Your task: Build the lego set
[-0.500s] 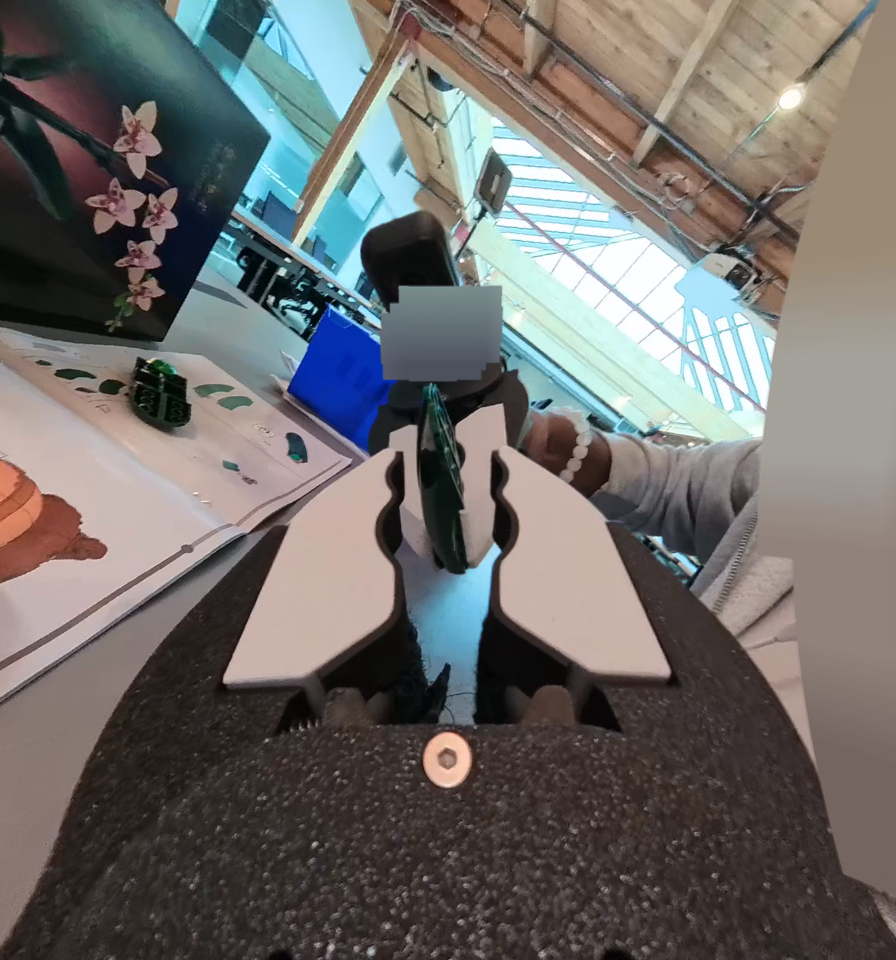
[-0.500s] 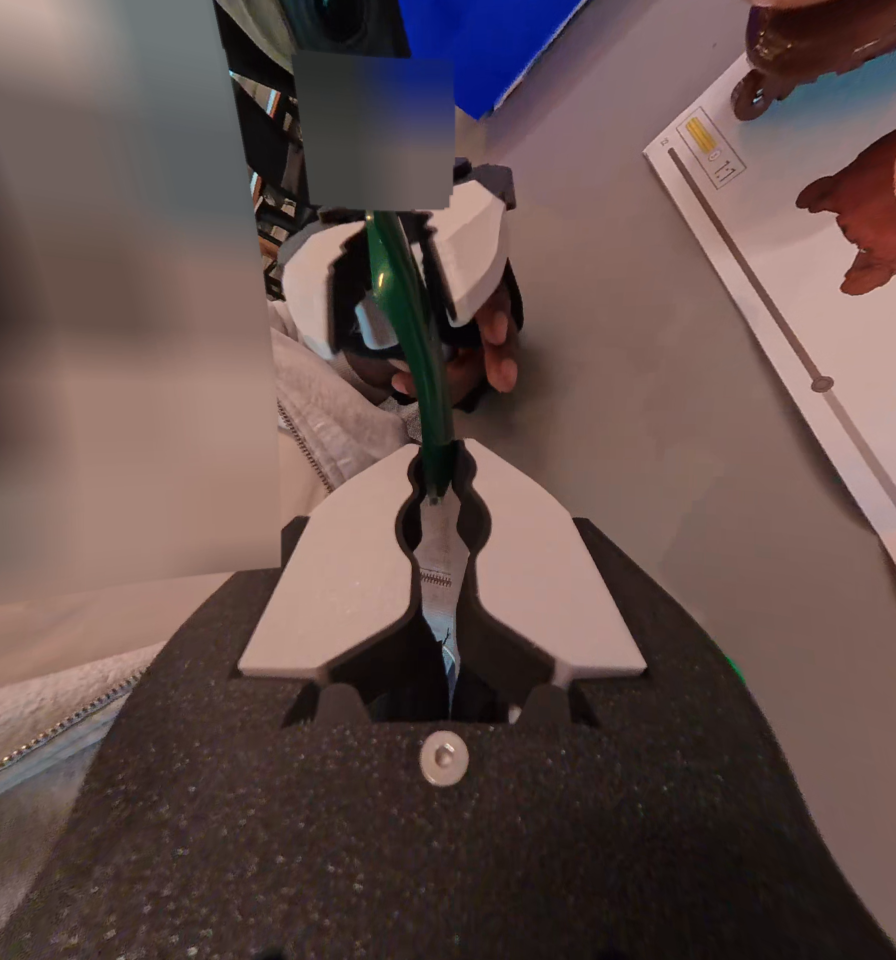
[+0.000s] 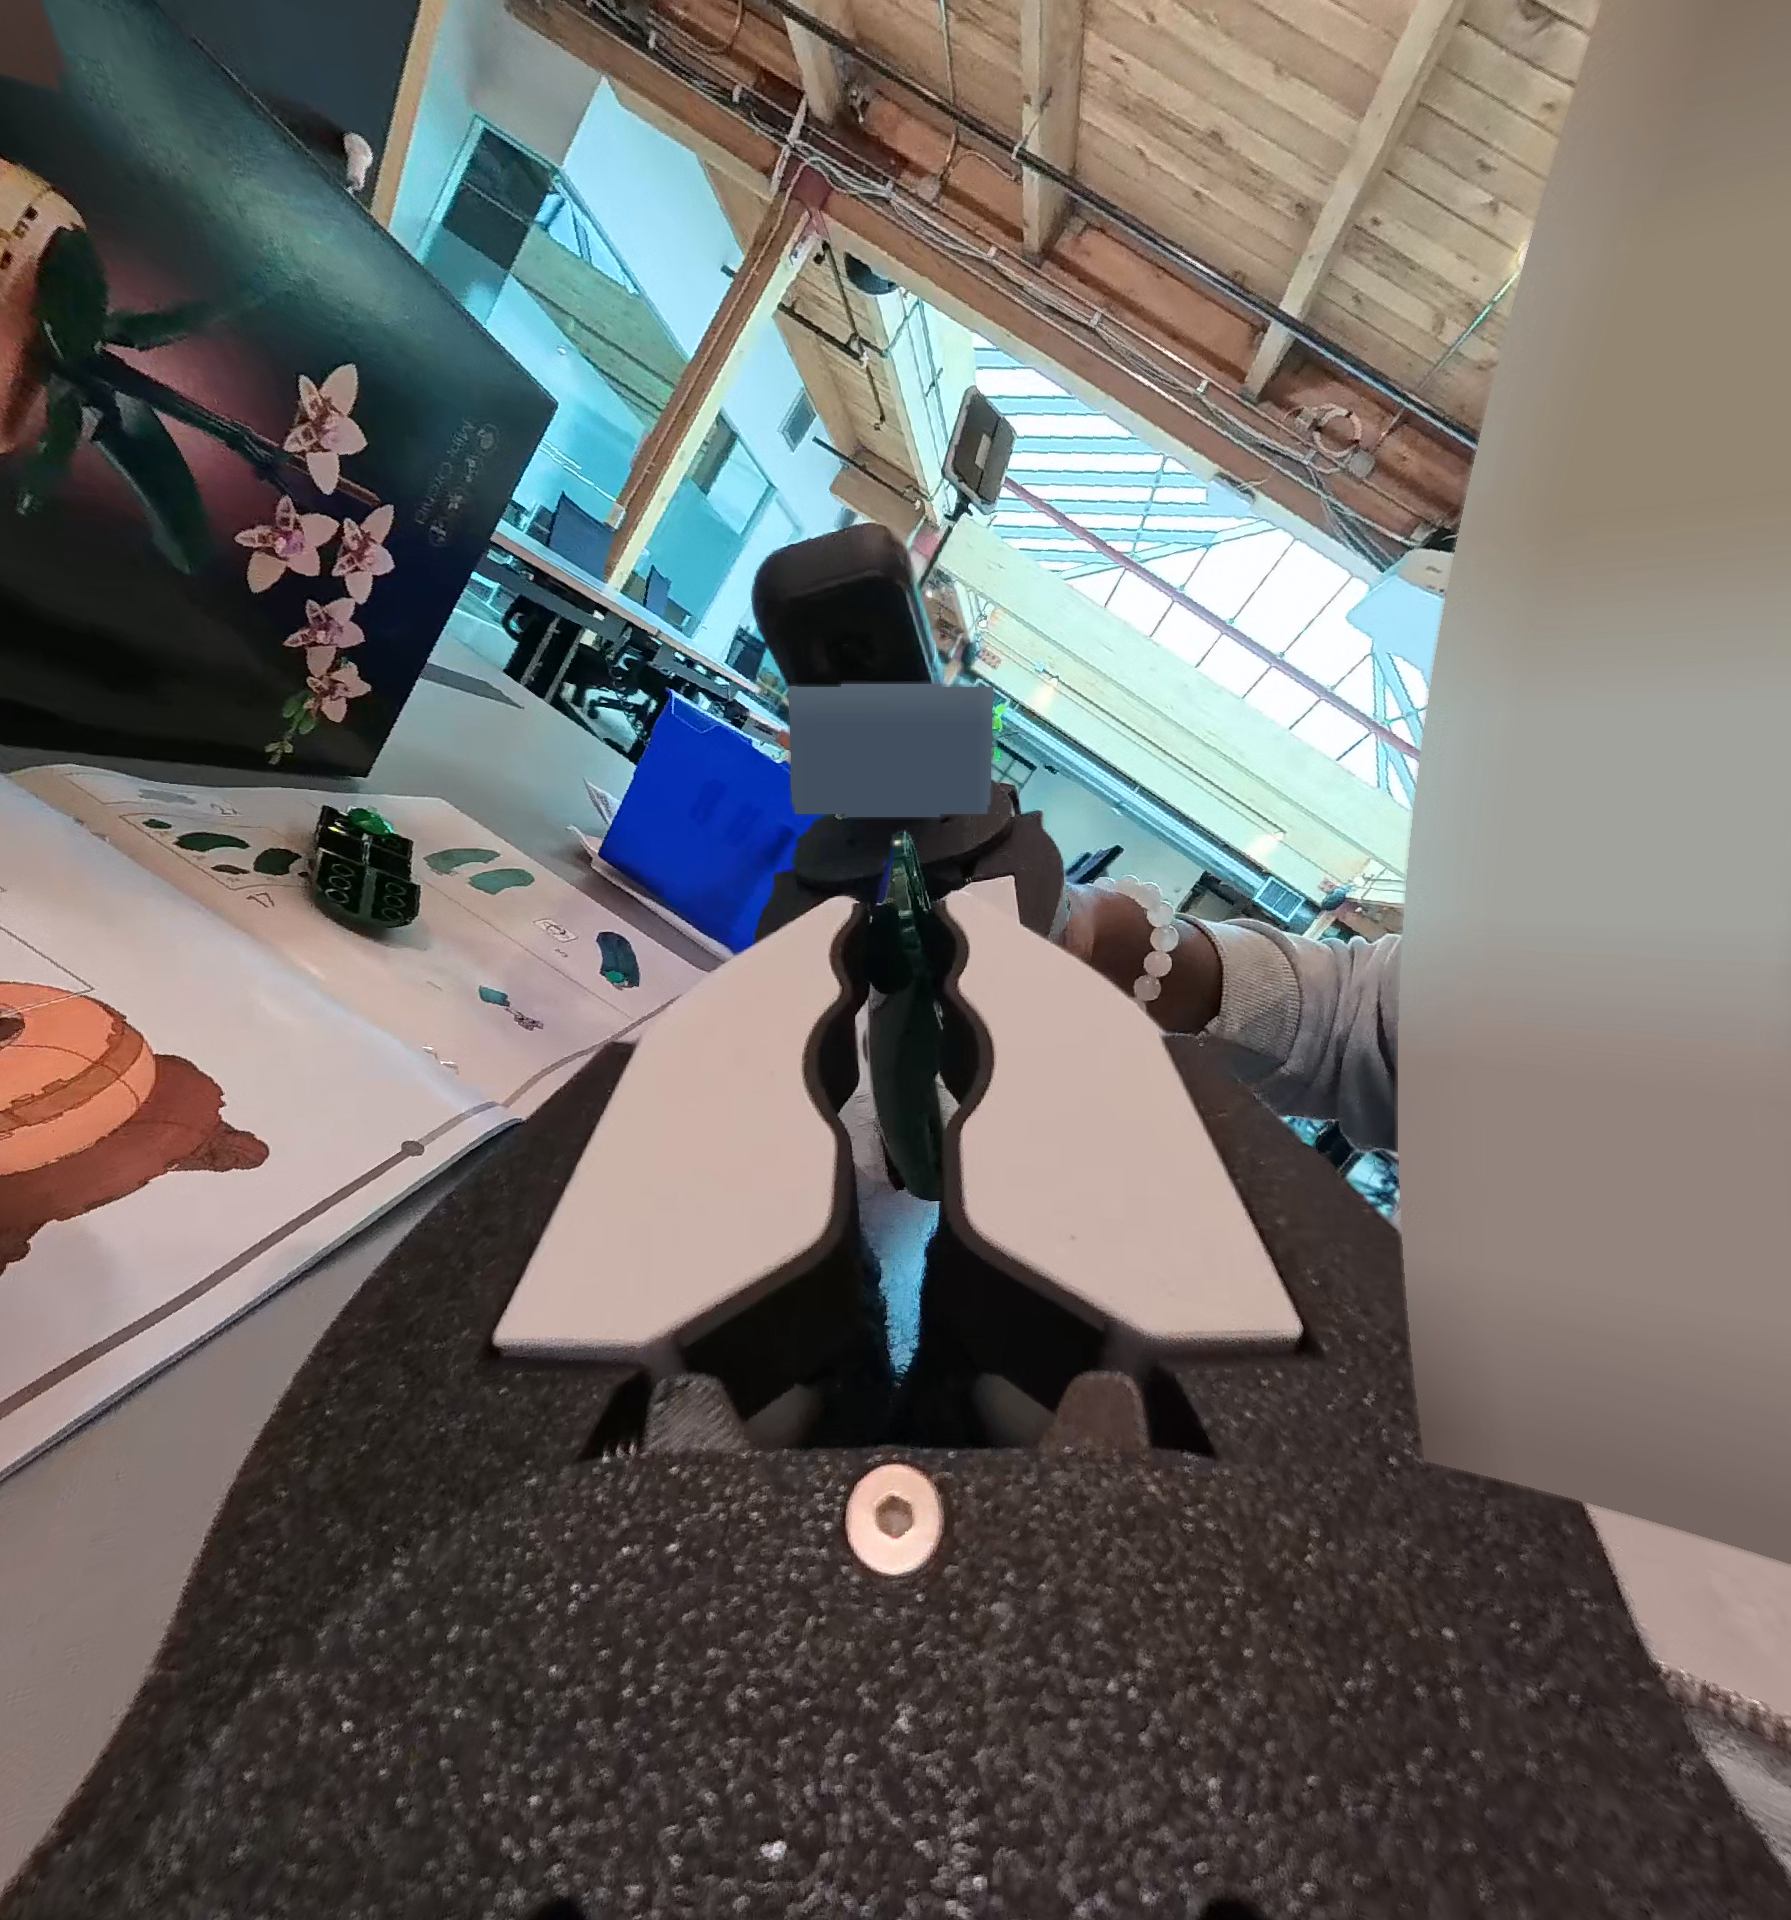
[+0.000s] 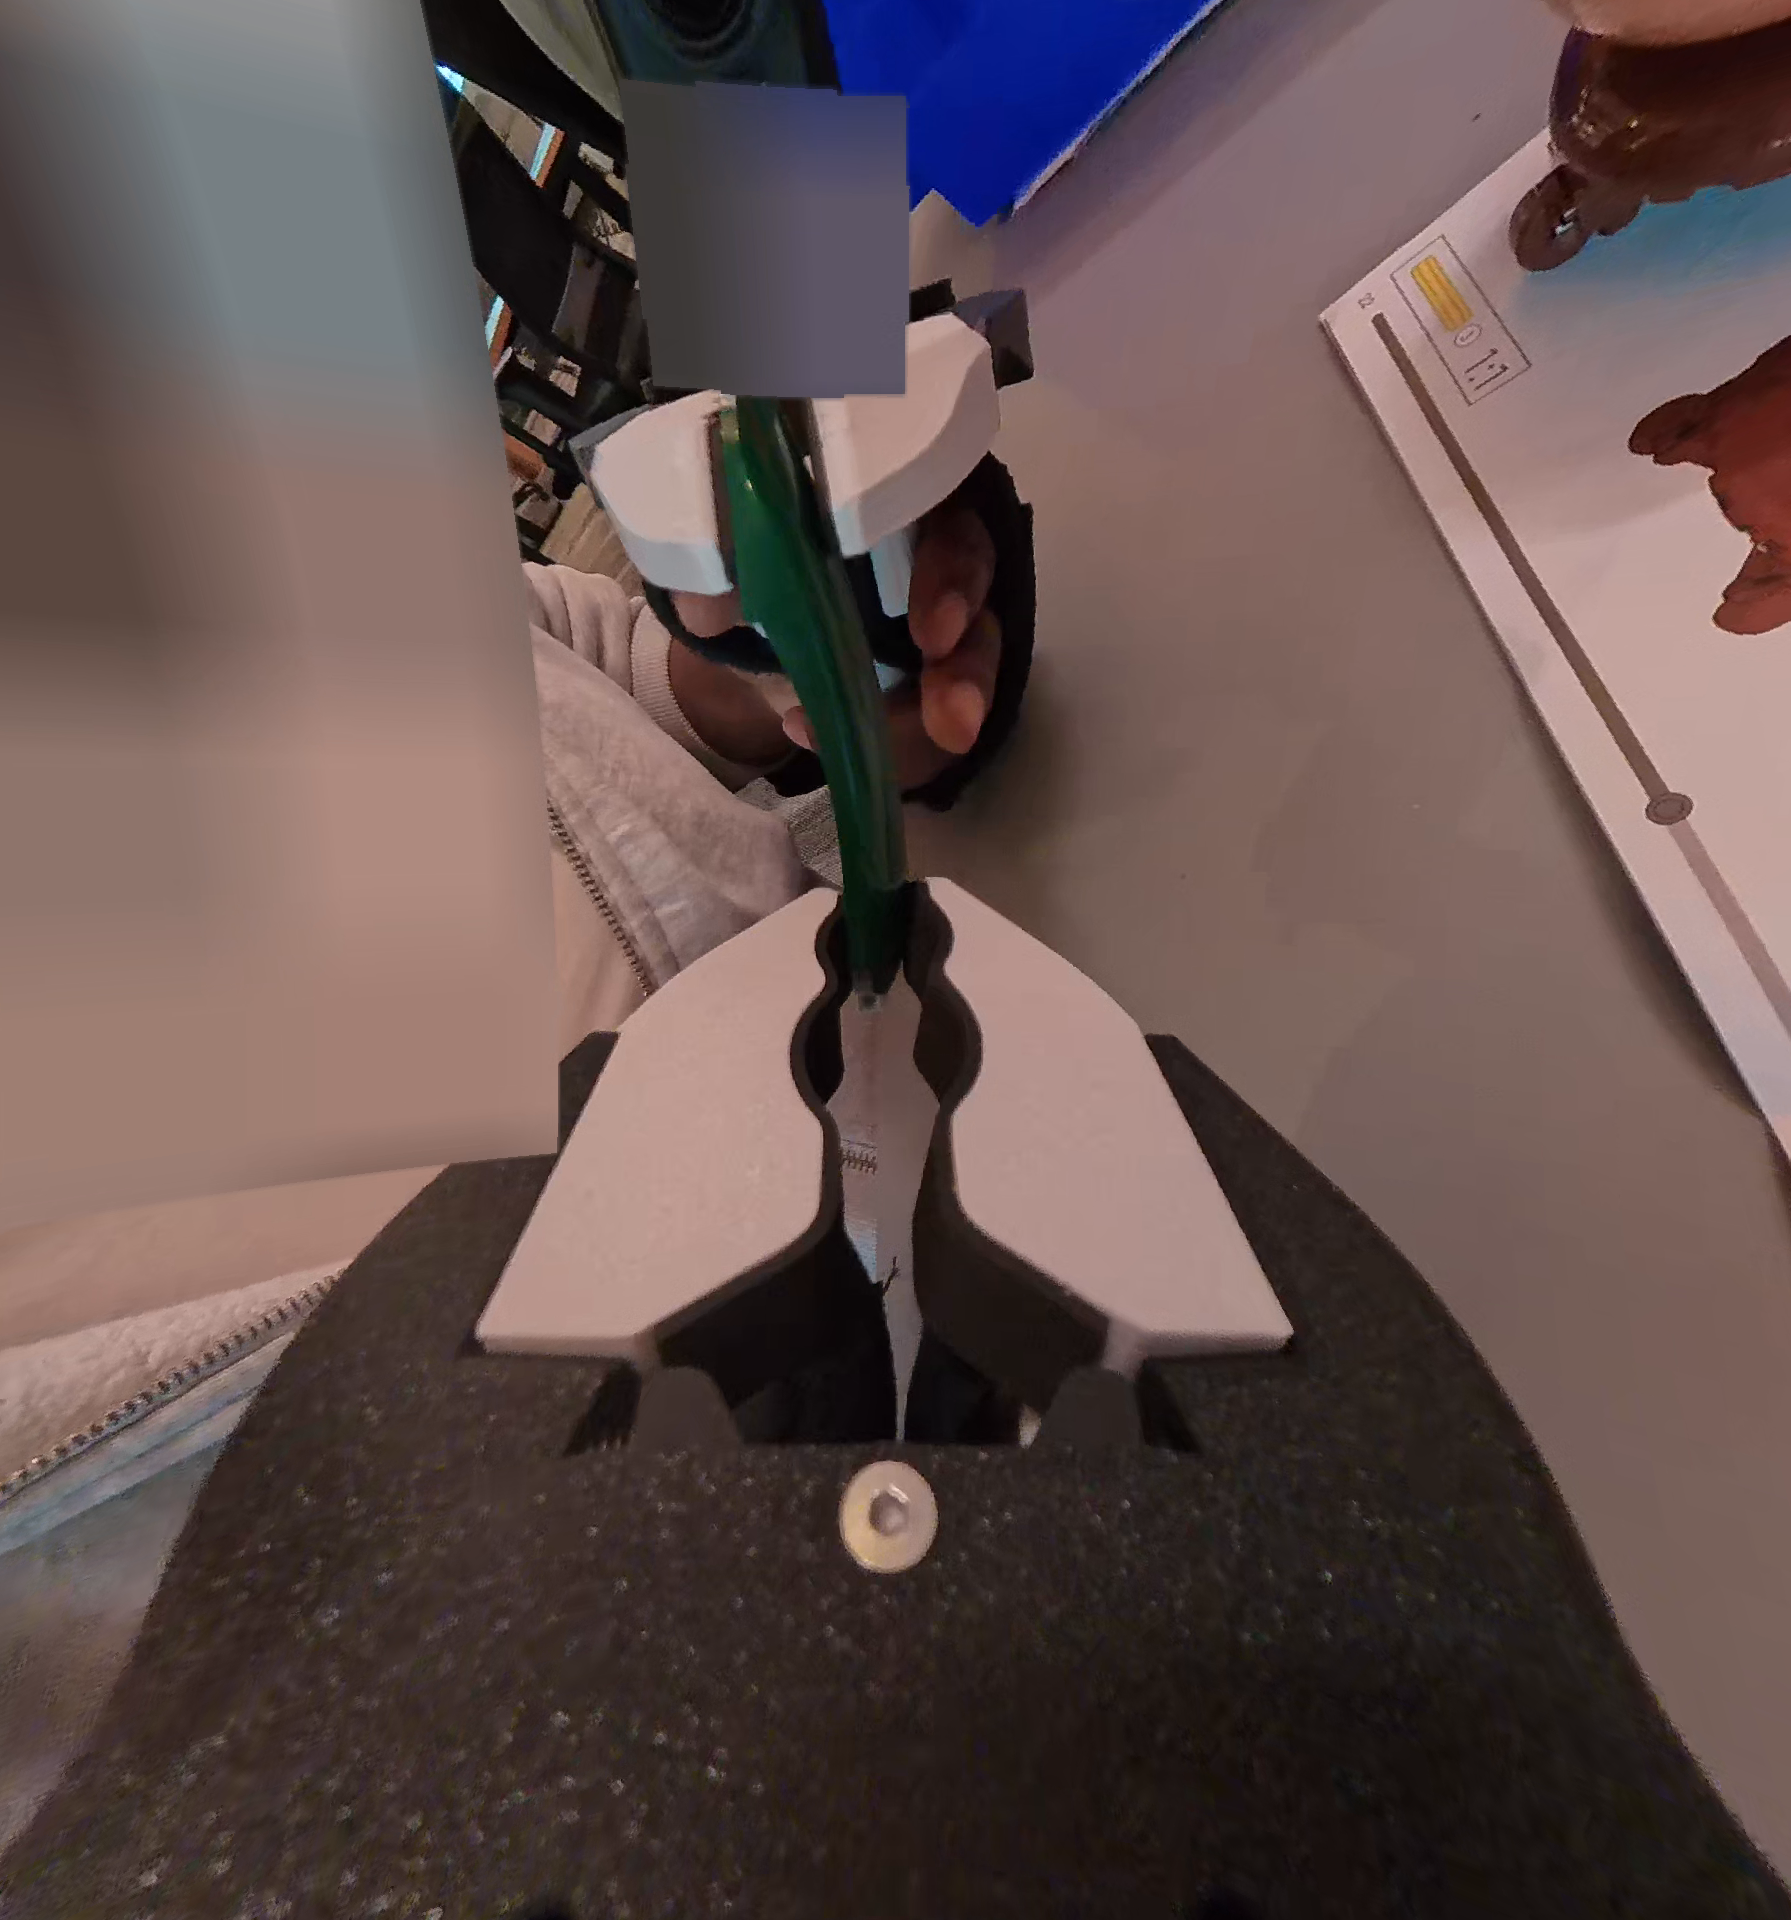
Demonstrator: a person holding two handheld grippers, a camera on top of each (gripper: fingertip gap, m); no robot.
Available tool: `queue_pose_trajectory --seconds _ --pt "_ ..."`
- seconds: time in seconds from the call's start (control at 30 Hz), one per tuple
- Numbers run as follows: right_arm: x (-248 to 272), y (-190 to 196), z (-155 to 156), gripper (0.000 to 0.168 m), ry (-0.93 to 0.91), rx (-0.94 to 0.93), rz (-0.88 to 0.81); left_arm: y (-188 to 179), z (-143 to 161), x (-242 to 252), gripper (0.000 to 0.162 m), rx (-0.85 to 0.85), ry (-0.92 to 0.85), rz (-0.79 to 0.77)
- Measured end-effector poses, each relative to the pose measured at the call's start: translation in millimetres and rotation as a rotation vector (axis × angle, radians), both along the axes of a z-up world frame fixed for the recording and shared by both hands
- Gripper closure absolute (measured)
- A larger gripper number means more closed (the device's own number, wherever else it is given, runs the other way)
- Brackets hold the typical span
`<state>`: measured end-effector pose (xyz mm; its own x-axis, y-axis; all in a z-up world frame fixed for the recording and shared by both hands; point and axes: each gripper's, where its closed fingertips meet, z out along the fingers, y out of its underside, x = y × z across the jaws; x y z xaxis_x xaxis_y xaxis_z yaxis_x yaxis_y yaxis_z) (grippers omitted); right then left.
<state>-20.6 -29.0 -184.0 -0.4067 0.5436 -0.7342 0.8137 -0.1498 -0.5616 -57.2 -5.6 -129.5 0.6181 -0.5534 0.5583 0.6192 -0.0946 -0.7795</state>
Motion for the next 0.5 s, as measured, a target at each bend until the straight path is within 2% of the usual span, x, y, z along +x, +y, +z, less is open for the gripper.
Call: queue_pose_trajectory --seconds 0.13,0.27,0.33,0.5 --pt "-3.1 0.1 0.7 0.159 -0.017 -0.028 -0.013 1.1 -0.5 -3.0 0.152 -0.001 -0.03 0.011" --pt "0.3 -4.7 12.3 0.129 0.003 -0.101 0.041 0.0 6.2 -6.9 0.152 0.033 -0.025 0.033" --pt "-1.8 -2.4 14.7 0.123 0.067 -0.085 0.013 -0.3 9.5 -11.4 0.153 0.041 -0.032 0.042" --pt "-19.1 6.6 17.6 0.129 0.204 -0.003 -0.091 1.6 12.4 -12.8 0.153 0.05 -0.044 0.043"
